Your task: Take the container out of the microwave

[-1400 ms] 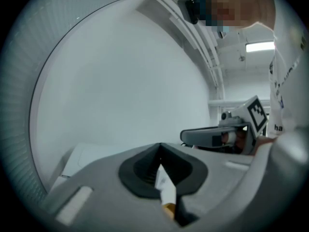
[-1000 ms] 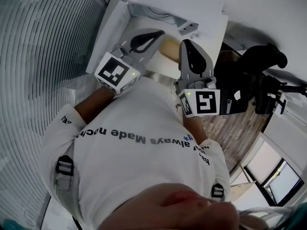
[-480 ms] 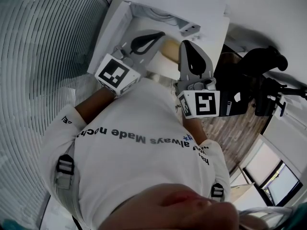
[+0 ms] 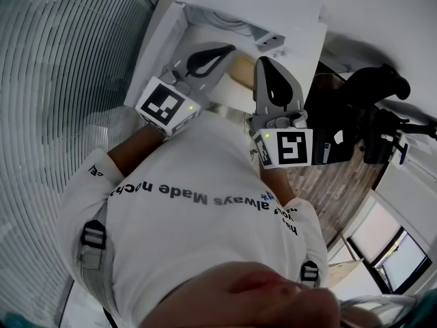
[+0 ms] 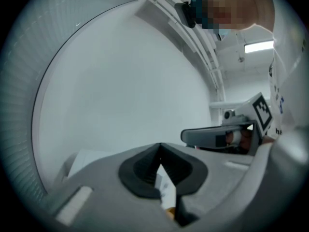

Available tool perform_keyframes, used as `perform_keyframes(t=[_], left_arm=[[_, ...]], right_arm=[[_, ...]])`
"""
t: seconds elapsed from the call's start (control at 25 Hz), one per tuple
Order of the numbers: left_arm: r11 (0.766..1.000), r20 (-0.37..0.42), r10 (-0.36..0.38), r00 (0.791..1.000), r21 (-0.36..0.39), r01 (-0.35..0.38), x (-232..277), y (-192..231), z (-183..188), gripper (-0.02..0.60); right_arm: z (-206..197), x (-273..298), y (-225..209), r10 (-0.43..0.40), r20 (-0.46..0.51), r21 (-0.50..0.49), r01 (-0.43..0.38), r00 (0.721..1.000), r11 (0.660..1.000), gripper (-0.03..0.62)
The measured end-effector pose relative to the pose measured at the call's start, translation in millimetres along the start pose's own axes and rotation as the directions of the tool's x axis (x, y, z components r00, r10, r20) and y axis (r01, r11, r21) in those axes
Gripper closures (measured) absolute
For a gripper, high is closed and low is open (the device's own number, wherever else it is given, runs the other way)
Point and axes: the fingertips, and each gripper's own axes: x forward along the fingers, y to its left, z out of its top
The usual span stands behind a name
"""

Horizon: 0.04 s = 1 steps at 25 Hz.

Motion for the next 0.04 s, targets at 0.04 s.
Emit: perform_keyframes(t=[0.04], left_arm=[[1.000,0.000,-0.001,1.000,0.002,0.001,1.0,0.5,0.0,0.578]], right_arm=[[-0.2,0.8,-0.6,0.000,0.000,-0.001,0.000,1.000,1.000,0.591]])
